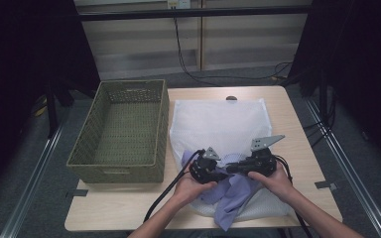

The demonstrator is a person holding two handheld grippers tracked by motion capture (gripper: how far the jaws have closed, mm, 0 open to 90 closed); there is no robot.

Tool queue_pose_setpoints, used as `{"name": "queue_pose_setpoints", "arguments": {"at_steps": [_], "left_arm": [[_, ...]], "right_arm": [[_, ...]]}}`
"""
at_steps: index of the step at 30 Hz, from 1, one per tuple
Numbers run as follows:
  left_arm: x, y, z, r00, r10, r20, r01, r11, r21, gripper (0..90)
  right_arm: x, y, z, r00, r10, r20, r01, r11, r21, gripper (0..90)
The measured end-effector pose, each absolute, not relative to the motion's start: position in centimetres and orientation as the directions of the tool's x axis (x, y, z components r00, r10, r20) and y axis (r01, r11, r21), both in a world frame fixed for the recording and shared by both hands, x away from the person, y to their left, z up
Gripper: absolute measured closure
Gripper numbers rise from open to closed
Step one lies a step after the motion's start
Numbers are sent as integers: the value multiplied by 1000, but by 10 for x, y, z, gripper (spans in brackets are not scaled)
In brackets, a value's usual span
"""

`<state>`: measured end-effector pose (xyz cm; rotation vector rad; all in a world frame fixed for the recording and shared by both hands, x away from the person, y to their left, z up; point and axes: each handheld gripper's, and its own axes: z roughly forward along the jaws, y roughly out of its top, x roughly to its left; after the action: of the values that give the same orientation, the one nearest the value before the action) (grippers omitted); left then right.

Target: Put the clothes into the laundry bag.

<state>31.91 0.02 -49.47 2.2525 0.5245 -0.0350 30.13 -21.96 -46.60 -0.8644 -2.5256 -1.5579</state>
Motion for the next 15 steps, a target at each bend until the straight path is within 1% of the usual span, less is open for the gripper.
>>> {"name": "queue_pose_setpoints", "arguments": {"at_steps": [4,5,7,10,11,12,13,15], "left_arm": [[315,6,-488,921,343,-186,367,-603,708,633],[313,7,-486,922,340,-186,365,-605,708,633],[305,17,-476,921,339,-192,367,-591,718,545],[301,26,-468,916,355,-187,373,-580,725,448],[296,39,-460,915,368,-168,364,-569,738,440],[296,39,-460,915,368,-168,364,-569,738,439],[290,55,-457,911,374,-173,369,-553,747,431],[286,63,-457,912,372,-170,366,-557,746,427]], "right_arm": [[303,-220,-470,-838,439,324,489,343,802,882],[304,-220,-471,-840,438,320,486,348,802,882],[304,-221,-470,-837,444,322,490,343,801,881],[305,-224,-469,-834,449,321,489,333,806,881],[305,-225,-468,-831,454,322,492,328,807,881],[305,-225,-468,-830,455,322,491,325,808,881],[305,-226,-467,-830,457,319,489,323,810,881],[306,-226,-466,-828,459,322,492,317,811,880]]}}
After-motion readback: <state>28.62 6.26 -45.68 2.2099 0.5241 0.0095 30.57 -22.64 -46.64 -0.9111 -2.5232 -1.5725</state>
